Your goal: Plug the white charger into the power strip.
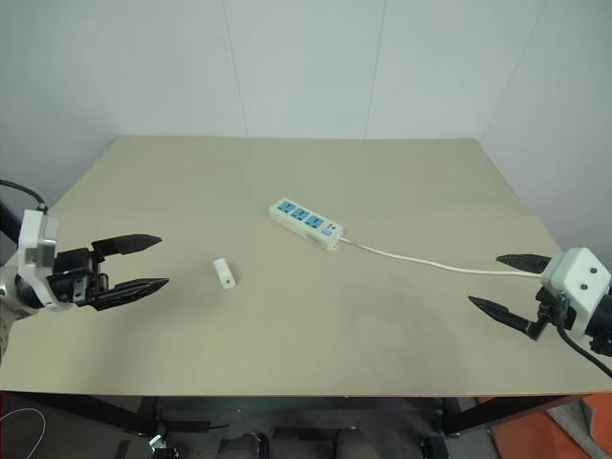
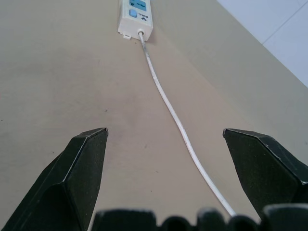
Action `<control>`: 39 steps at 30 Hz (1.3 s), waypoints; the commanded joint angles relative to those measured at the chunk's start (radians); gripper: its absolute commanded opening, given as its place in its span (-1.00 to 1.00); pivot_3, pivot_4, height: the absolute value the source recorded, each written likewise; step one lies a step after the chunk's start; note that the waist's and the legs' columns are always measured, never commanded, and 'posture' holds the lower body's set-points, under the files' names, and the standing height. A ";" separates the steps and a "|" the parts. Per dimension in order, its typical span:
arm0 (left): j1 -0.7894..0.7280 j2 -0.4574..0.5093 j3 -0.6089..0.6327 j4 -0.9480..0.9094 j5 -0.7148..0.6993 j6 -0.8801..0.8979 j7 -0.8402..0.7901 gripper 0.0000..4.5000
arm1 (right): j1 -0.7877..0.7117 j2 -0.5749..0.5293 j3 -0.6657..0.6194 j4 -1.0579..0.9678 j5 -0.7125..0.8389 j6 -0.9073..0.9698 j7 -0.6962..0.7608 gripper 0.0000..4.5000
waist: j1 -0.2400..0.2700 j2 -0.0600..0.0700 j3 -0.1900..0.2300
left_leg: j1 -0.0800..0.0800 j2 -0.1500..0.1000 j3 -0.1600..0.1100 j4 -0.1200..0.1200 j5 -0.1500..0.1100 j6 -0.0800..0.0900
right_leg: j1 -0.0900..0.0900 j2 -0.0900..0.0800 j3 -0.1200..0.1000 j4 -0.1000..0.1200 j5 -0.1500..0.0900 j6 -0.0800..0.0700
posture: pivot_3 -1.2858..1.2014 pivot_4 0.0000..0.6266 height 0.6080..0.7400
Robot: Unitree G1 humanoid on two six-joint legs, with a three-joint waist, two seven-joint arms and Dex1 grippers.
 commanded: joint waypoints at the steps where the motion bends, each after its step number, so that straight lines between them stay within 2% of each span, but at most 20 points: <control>1: -0.044 0.001 -0.001 -0.002 -0.002 -0.015 -0.011 1.00 | 0.010 -0.013 -0.036 -0.020 0.005 -0.020 -0.006 1.00 | 0.000 0.000 0.000 | 0.000 0.000 0.000 0.000 0.000 0.000 | 0.000 0.000 0.000 0.000 0.000 0.000 | 0.03 -0.52 1.00; 5: -0.094 -0.015 -0.019 0.021 0.006 -0.022 -0.011 1.00 | 0.023 -0.016 -0.045 -0.028 0.007 -0.018 -0.008 1.00 | 0.002 0.000 0.000 | 0.000 0.000 0.000 0.000 0.000 0.000 | 0.000 0.000 0.000 0.000 0.000 0.000 | 0.03 -0.52 1.00; 13: -0.100 -0.026 -0.038 0.036 0.027 -0.036 -0.025 1.00 | 0.057 -0.019 -0.068 -0.034 0.016 -0.021 0.002 1.00 | -0.002 0.000 0.000 | 0.000 0.000 0.000 0.000 0.000 0.000 | 0.000 0.000 0.000 -0.001 0.000 0.000 | 0.03 -0.52 1.00; 26: -0.082 -0.018 -0.015 0.035 0.030 -0.046 -0.031 1.00 | 0.003 -0.013 -0.018 -0.009 0.011 -0.020 -0.011 1.00 | -0.002 0.000 0.000 | 0.000 0.000 0.000 -0.001 0.000 0.000 | 0.000 0.000 0.000 -0.001 0.000 0.000 | 0.03 -0.52 1.00; 33: -0.065 -0.012 0.001 0.025 0.031 -0.054 -0.022 1.00 | -0.114 0.015 0.094 0.030 -0.005 -0.026 -0.018 1.00 | -0.004 0.000 0.000 | 0.000 0.000 0.000 -0.001 0.000 0.000 | 0.000 0.000 0.000 -0.001 0.000 0.001 | 0.03 -0.52 1.00; 39: -0.072 -0.018 -0.006 0.025 0.038 -0.062 -0.016 1.00 | -0.299 0.087 0.262 0.141 -0.063 -0.044 -0.027 1.00 | -0.005 0.000 0.000 | 0.000 0.000 0.000 -0.001 0.000 0.000 | 0.000 0.000 0.000 -0.001 0.001 0.001 | 0.03 -0.52 1.00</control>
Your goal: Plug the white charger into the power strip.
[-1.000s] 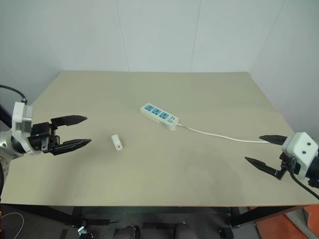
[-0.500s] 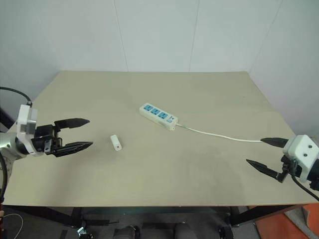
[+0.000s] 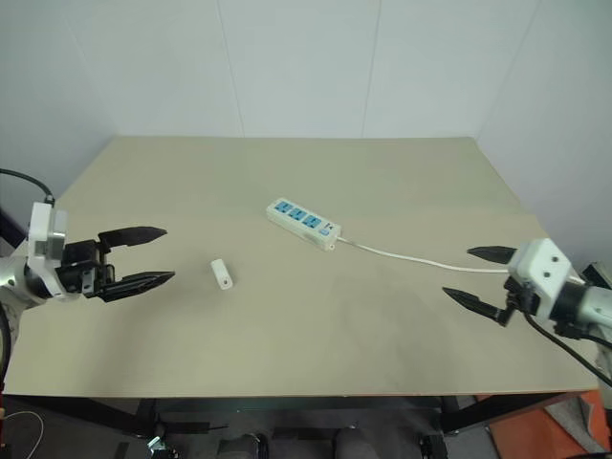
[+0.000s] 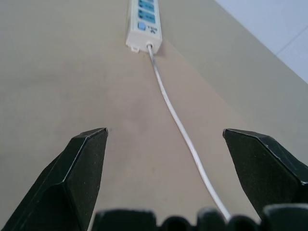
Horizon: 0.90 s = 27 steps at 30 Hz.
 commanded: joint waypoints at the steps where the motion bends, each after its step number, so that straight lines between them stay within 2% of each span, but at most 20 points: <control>1: -0.014 0.004 0.011 -0.024 0.005 -0.020 0.007 1.00 | -0.108 0.035 0.076 0.081 -0.039 -0.034 -0.007 1.00 | 0.002 0.000 0.000 | 0.000 0.000 0.000 0.000 0.000 0.000 | 0.000 0.000 0.000 0.000 0.000 0.000 | 0.03 -0.52 1.00; 9: -0.011 0.035 0.000 -0.052 0.038 -0.006 0.010 1.00 | -0.556 0.253 0.283 0.635 -0.213 -0.112 -0.059 1.00 | -0.003 0.000 0.001 | -0.001 0.000 0.000 -0.002 0.000 0.000 | -0.002 0.001 0.000 0.000 0.001 0.000 | 0.03 -0.52 1.00; 13: 0.000 0.052 0.003 -0.066 0.050 -0.011 0.009 1.00 | -0.734 0.335 0.348 0.899 -0.320 -0.164 -0.158 1.00 | -0.003 0.001 0.001 | -0.001 0.000 0.000 -0.004 0.000 0.000 | -0.003 0.000 0.000 -0.001 0.002 -0.003 | 0.03 -0.52 1.00; 19: 0.051 0.061 0.035 -0.114 0.040 0.003 0.022 1.00 | -0.872 0.426 0.371 1.104 -0.391 -0.186 -0.263 1.00 | -0.003 0.001 0.001 | -0.004 0.000 -0.001 -0.005 0.000 0.000 | -0.003 0.000 -0.001 -0.004 0.004 -0.007 | 0.03 -0.52 1.00; 26: 0.077 0.067 0.063 -0.134 0.037 0.011 0.041 1.00 | -0.915 0.482 0.353 1.193 -0.414 -0.059 -0.304 1.00 | -0.003 0.001 0.001 | -0.004 0.000 -0.002 -0.005 0.000 0.000 | -0.004 0.000 -0.002 -0.003 0.004 -0.007 | 0.03 -0.52 1.00; 27: 0.076 0.066 0.061 -0.132 0.040 0.009 0.042 1.00 | -0.922 0.487 0.344 1.202 -0.410 -0.023 -0.319 0.82 | -0.004 0.001 0.001 | -0.004 0.000 -0.002 -0.005 0.000 0.000 | -0.004 0.000 -0.002 -0.003 0.004 -0.007 | 0.03 -0.52 1.00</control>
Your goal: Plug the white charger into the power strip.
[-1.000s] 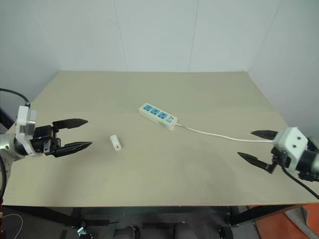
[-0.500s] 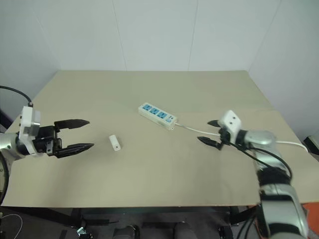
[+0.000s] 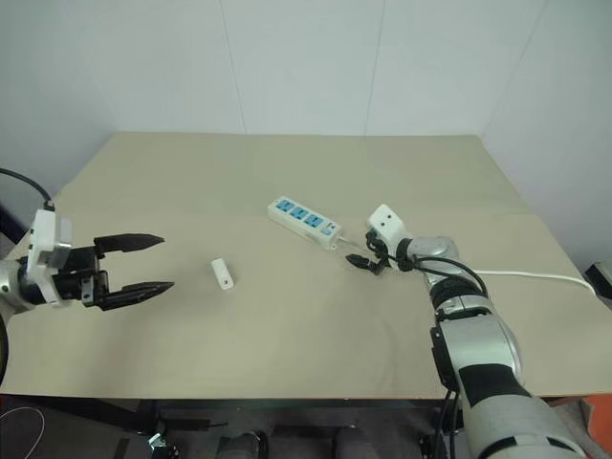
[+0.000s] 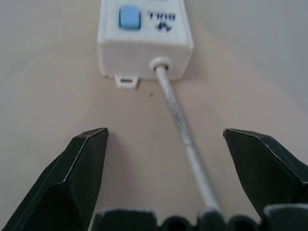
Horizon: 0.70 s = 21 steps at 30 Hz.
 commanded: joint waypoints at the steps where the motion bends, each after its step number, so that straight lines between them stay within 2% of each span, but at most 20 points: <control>1: 0.000 0.016 0.029 -0.027 -0.011 -0.008 0.005 1.00 | -0.053 0.008 -0.031 0.021 0.001 0.105 -0.054 0.72 | -0.002 0.000 0.000 | 0.000 0.000 0.000 0.000 0.000 0.000 | 0.000 0.000 0.000 0.000 0.000 0.000 | 0.03 -0.52 1.00; 7: -0.026 0.003 0.001 -0.016 0.000 -0.021 0.009 1.00 | -0.068 0.009 -0.025 0.018 -0.025 0.120 -0.054 -0.22 | -0.008 0.000 0.000 | 0.001 0.000 -0.001 0.000 0.000 0.000 | 0.000 0.001 0.000 0.001 0.000 0.001 | 0.03 -0.52 1.00; 12: -0.047 0.001 -0.013 0.012 0.011 -0.037 0.001 1.00 | -0.059 0.002 0.017 0.003 -0.083 0.045 -0.056 -0.98 | -0.021 0.000 0.000 | 0.001 0.000 -0.001 0.000 0.000 0.000 | 0.000 0.001 0.000 0.001 0.000 0.001 | 0.03 -0.52 1.00; 18: -0.097 0.003 -0.045 0.056 0.026 -0.058 -0.017 1.00 | 0.006 -0.029 0.016 -0.076 -0.071 -0.069 0.012 -1.00 | -0.024 0.000 0.000 | 0.001 0.000 -0.001 0.000 0.000 0.000 | 0.000 0.001 0.000 0.001 0.000 0.001 | 0.03 -0.52 1.00; 21: -0.127 -0.001 -0.066 0.075 0.035 -0.065 -0.024 1.00 | 0.111 -0.074 -0.009 -0.237 -0.016 -0.090 0.098 -1.00 | -0.021 0.000 0.000 | -0.001 0.000 -0.001 0.000 0.000 0.000 | 0.001 0.000 -0.001 0.000 0.000 0.001 | 0.03 -0.52 1.00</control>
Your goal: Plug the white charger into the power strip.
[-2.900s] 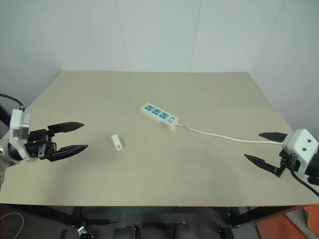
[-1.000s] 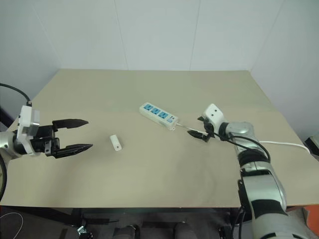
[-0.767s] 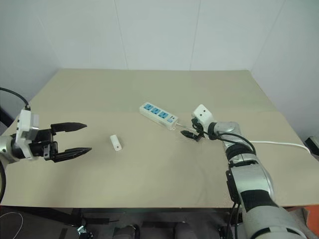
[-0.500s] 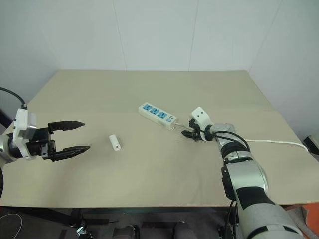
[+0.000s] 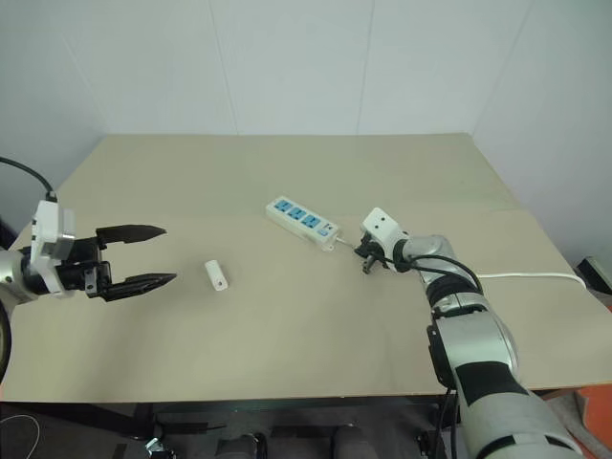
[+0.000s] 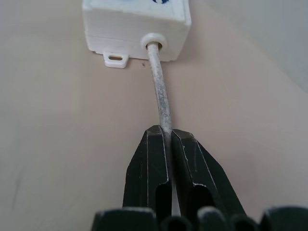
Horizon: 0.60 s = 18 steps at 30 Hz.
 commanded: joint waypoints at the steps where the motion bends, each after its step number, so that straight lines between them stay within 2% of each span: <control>1: -0.041 0.001 -0.006 0.013 0.002 -0.025 -0.012 1.00 | 0.125 -0.066 -0.054 -0.254 0.104 0.001 0.116 -1.00 | 0.001 0.000 0.000 | 0.000 0.000 0.000 0.000 0.000 0.000 | 0.000 0.000 0.000 0.000 0.000 0.000 | 0.03 -0.52 1.00; 4: -0.048 -0.005 -0.014 0.024 -0.008 -0.019 -0.034 1.00 | 0.369 -0.127 -0.126 -0.674 0.238 0.170 0.172 -1.00 | 0.012 0.000 0.000 | -0.001 0.000 -0.001 0.000 0.000 0.000 | 0.000 0.000 -0.001 -0.001 0.000 0.000 | 0.03 -0.52 1.00; 7: -0.058 -0.024 -0.035 0.040 0.004 -0.024 -0.035 1.00 | 0.598 -0.175 -0.174 -0.980 0.300 0.294 0.153 -1.00 | 0.026 0.000 0.000 | -0.002 0.000 0.000 -0.001 -0.001 0.000 | -0.001 -0.001 -0.001 0.000 -0.001 0.001 | 0.03 -0.52 1.00; 13: -0.123 -0.049 -0.089 0.111 0.040 -0.053 -0.059 1.00 | 0.816 -0.185 -0.214 -1.320 0.368 0.446 0.073 -0.14 | 0.019 0.000 0.000 | 0.001 0.000 0.001 0.002 0.000 0.000 | -0.001 0.000 0.001 0.002 -0.002 0.007 | 0.03 -0.52 1.00; 18: -0.182 -0.069 -0.110 0.157 0.047 -0.073 -0.084 1.00 | 0.882 -0.150 -0.227 -1.427 0.374 0.454 -0.032 0.68 | 0.027 -0.001 0.000 | 0.006 0.000 0.001 0.002 0.000 0.000 | 0.002 0.001 0.001 0.003 -0.002 0.006 | 0.03 -0.52 1.00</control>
